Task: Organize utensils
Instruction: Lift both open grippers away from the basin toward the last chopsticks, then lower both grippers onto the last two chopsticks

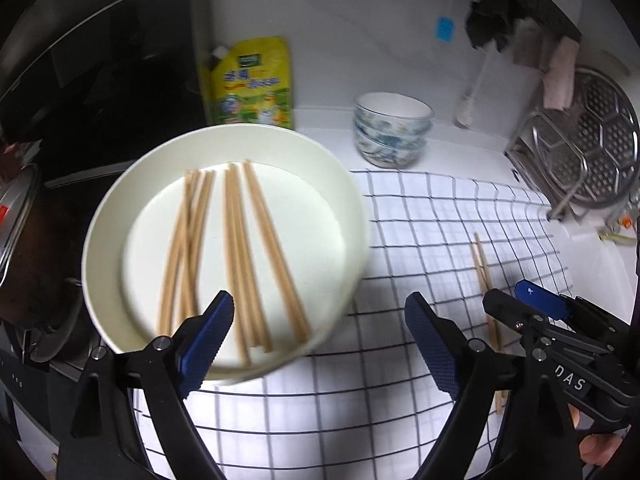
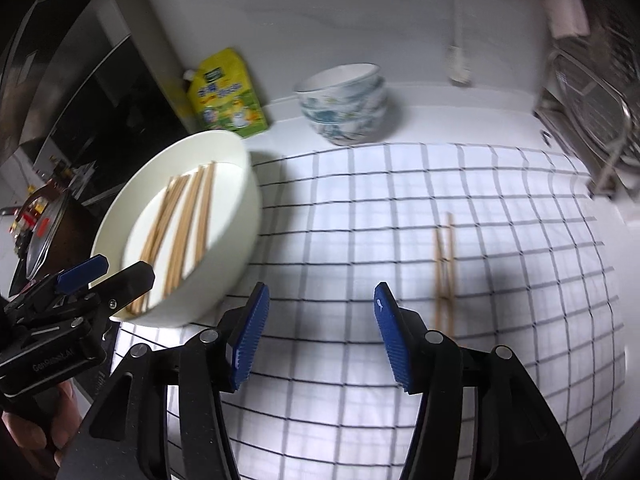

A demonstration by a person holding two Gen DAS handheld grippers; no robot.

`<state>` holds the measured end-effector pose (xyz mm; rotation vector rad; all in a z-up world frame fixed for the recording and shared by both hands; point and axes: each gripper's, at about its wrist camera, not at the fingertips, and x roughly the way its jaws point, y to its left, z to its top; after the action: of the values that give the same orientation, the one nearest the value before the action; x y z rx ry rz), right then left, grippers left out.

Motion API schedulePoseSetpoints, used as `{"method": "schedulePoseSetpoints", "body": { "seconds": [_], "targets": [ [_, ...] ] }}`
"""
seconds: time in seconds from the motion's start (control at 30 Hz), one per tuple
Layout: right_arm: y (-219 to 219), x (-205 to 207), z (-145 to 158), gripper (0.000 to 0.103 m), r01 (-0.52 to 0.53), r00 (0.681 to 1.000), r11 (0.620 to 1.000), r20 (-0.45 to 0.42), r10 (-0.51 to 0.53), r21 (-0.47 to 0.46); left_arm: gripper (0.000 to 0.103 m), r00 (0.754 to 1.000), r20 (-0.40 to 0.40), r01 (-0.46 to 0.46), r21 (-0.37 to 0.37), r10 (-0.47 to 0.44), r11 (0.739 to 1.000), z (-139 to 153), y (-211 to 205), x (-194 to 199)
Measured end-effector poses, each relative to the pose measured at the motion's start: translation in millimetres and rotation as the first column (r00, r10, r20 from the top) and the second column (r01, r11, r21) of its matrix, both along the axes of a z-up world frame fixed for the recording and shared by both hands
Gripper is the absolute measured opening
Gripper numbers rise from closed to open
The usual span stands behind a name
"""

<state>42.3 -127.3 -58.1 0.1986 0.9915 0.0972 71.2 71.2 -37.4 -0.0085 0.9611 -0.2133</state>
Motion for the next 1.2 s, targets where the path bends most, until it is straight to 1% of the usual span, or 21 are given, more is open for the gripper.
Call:
{"method": "schedulePoseSetpoints", "body": {
  "seconds": [0.27,0.47,0.87,1.0,1.2],
  "targets": [
    [-38,-20,-10,0.054,0.064,0.998,0.998,-0.024,-0.064,-0.005,0.086,0.997,-0.004,0.071,0.007,-0.071,0.997,-1,-40,-8],
    [-56,-25,-19,0.054,0.093,0.995,0.996,-0.041,-0.093,-0.008,0.086,0.995,-0.008,0.099,0.015,-0.099,0.995,-3,-60,-14],
    [-80,-34,-40,0.054,0.108,0.991,0.994,-0.075,-0.108,-0.006,0.086,0.993,-0.027,0.117,0.036,-0.116,0.992,-15,-87,-21],
    [-84,-36,-49,0.054,0.105,0.99,0.994,-0.091,-0.105,-0.012,0.086,0.992,-0.028,0.123,0.048,-0.122,0.991,-18,-95,-24],
    [-85,-40,-63,0.054,0.087,0.99,0.996,-0.111,-0.091,-0.032,0.086,0.991,-0.049,0.127,0.049,-0.125,0.991,-27,-103,-27]
  ]
}}
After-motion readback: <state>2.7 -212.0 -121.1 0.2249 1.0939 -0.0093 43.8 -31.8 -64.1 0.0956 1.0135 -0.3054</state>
